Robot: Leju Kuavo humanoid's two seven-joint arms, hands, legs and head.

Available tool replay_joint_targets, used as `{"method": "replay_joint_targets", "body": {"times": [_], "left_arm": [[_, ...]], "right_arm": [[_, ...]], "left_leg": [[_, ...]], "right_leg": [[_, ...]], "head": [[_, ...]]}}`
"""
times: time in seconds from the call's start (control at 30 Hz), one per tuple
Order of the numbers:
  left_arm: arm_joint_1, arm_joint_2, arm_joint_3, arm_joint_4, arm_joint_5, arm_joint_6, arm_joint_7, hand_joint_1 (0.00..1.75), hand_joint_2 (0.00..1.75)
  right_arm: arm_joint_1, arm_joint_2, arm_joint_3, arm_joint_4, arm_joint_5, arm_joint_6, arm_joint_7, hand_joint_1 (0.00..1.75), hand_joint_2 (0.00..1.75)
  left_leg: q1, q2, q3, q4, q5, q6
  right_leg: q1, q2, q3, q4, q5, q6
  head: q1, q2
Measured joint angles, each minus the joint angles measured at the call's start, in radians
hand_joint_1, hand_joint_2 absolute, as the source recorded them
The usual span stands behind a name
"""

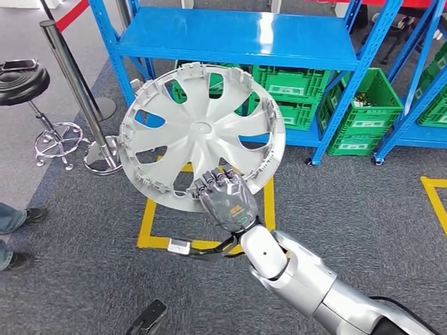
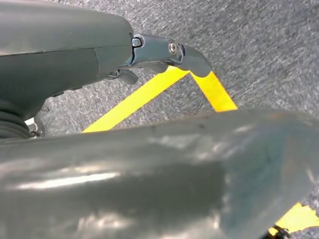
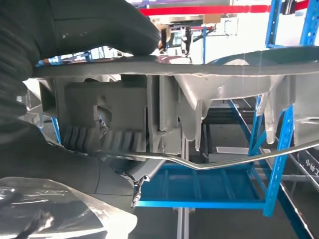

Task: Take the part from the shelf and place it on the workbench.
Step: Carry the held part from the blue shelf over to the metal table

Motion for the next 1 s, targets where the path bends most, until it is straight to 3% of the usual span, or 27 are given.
{"method": "replay_joint_targets", "body": {"times": [0.07, 0.1, 0.13, 0.23, 0.27, 0.3, 0.4, 0.47, 0.53, 0.6, 0.63, 0.67, 0.73, 0.8, 0.93, 1.0], "left_arm": [[-0.001, -0.002, 0.000, 0.000, 0.000, -0.001, 0.000, 0.00, 0.00], [-0.001, -0.002, 0.000, 0.000, 0.000, -0.002, 0.000, 0.00, 0.00], [-0.001, -0.002, 0.000, 0.000, 0.000, -0.004, -0.001, 0.00, 0.00], [-0.001, -0.001, 0.000, 0.000, 0.000, -0.013, -0.011, 0.00, 0.00], [0.000, 0.001, 0.000, 0.000, -0.002, -0.015, -0.017, 0.00, 0.00], [0.001, 0.002, 0.000, 0.000, -0.006, -0.016, -0.024, 0.00, 0.00], [0.009, 0.005, 0.000, 0.000, -0.015, -0.017, -0.039, 0.00, 0.00], [0.014, 0.007, 0.000, 0.000, -0.020, -0.016, -0.041, 0.00, 0.00], [0.016, 0.008, 0.000, 0.000, -0.025, -0.016, -0.041, 0.00, 0.00], [0.017, 0.008, -0.001, 0.000, -0.030, -0.017, -0.038, 0.00, 0.00], [0.017, 0.008, -0.001, 0.000, -0.032, -0.019, -0.036, 0.00, 0.00], [0.017, 0.008, -0.001, 0.000, -0.034, -0.020, -0.034, 0.00, 0.00], [0.013, 0.008, -0.001, 0.000, -0.034, -0.022, -0.030, 0.00, 0.00], [0.010, 0.008, -0.001, 0.000, -0.035, -0.022, -0.028, 0.00, 0.00], [0.009, 0.008, -0.001, 0.000, -0.035, -0.022, -0.028, 0.00, 0.00], [0.009, 0.005, -0.001, 0.000, -0.035, -0.023, -0.026, 0.00, 0.00]], "right_arm": [[0.003, 0.000, 0.000, 0.000, 0.000, 0.000, 0.000, 1.75, 1.75], [0.004, 0.000, 0.000, 0.000, 0.000, 0.000, 0.000, 1.75, 1.75], [0.005, 0.000, 0.000, 0.000, 0.000, 0.000, 0.001, 1.75, 1.75], [0.004, 0.000, -0.001, 0.000, 0.000, -0.001, 0.008, 1.75, 1.75], [0.002, 0.001, -0.001, 0.000, 0.000, -0.002, 0.015, 1.75, 1.75], [0.000, 0.001, -0.001, 0.000, 0.000, -0.002, 0.023, 1.75, 1.75], [-0.001, 0.000, 0.000, 0.002, 0.000, -0.003, 0.042, 1.75, 1.75], [-0.001, 0.000, 0.000, 0.003, 0.000, -0.003, 0.046, 1.75, 1.75], [-0.001, 0.000, 0.000, 0.004, 0.000, -0.003, 0.051, 1.75, 1.75], [-0.001, 0.000, 0.001, 0.008, 0.000, -0.004, 0.055, 1.75, 1.75], [-0.001, 0.000, 0.002, 0.011, 0.000, -0.004, 0.057, 1.75, 1.75], [-0.001, 0.000, 0.003, 0.014, 0.000, -0.005, 0.057, 1.75, 1.75], [-0.002, 0.001, 0.004, 0.018, 0.000, -0.006, 0.058, 1.75, 1.75], [-0.003, 0.002, 0.005, 0.019, 0.000, -0.006, 0.058, 1.75, 1.75], [-0.005, 0.002, 0.005, 0.020, 0.000, -0.007, 0.058, 1.75, 1.75], [-0.007, 0.003, 0.005, 0.024, 0.000, -0.008, 0.059, 1.75, 1.75]], "left_leg": [[0.000, 0.001, -0.021, 0.001, 0.016, 0.002], [0.000, 0.001, -0.031, 0.001, 0.023, 0.001], [0.001, 0.001, -0.040, 0.001, 0.030, -0.001], [0.001, 0.000, -0.057, 0.003, 0.046, -0.012], [0.000, -0.001, -0.062, 0.005, 0.050, -0.017], [-0.001, -0.001, -0.067, 0.006, 0.055, -0.024], [0.000, -0.001, -0.076, 0.011, 0.060, -0.040], [0.001, -0.001, -0.096, 0.061, 0.018, -0.047], [0.002, -0.001, -0.140, 0.187, -0.058, -0.052], [0.002, -0.001, -0.165, 0.280, -0.095, -0.053], [0.002, -0.001, -0.155, 0.275, -0.085, -0.051], [0.001, -0.001, -0.128, 0.235, -0.060, -0.047], [-0.004, -0.001, -0.055, 0.105, -0.007, -0.034], [-0.009, -0.001, -0.014, 0.030, 0.011, -0.026], [-0.010, -0.001, -0.011, 0.017, 0.009, -0.023], [-0.006, 0.000, -0.017, 0.000, 0.020, -0.010]], "right_leg": [[-0.004, 0.000, -0.033, 0.123, -0.065, 0.006], [-0.005, 0.000, -0.031, 0.148, -0.074, 0.007], [-0.007, 0.000, -0.008, 0.132, -0.066, 0.008], [-0.010, 0.000, 0.133, -0.064, -0.011, 0.006], [-0.009, 0.000, 0.163, -0.113, -0.004, 0.004], [-0.008, 0.002, 0.176, -0.135, -0.004, 0.001], [-0.007, 0.002, 0.172, -0.140, 0.005, -0.015], [-0.009, 0.000, 0.167, -0.144, 0.015, -0.030], [-0.006, -0.002, 0.158, -0.144, 0.024, -0.041], [-0.001, -0.002, 0.149, -0.144, 0.031, -0.046], [0.001, -0.001, 0.145, -0.143, 0.034, -0.047], [0.003, -0.001, 0.143, -0.142, 0.036, -0.046], [0.006, -0.001, 0.139, -0.140, 0.039, -0.044], [0.009, -0.001, 0.136, -0.137, 0.040, -0.041], [0.011, -0.002, 0.130, -0.134, 0.043, -0.037], [0.009, -0.001, 0.101, -0.093, 0.013, -0.019]], "head": [[0.002, 0.000], [0.002, 0.000], [0.002, 0.000], [0.002, 0.000], [0.002, 0.000], [0.001, 0.000], [0.000, 0.000], [-0.001, 0.000], [-0.002, 0.000], [-0.002, 0.000], [-0.002, 0.000], [-0.002, 0.000], [-0.002, 0.000], [-0.002, 0.000], [-0.002, 0.000], [0.000, 0.000]]}}
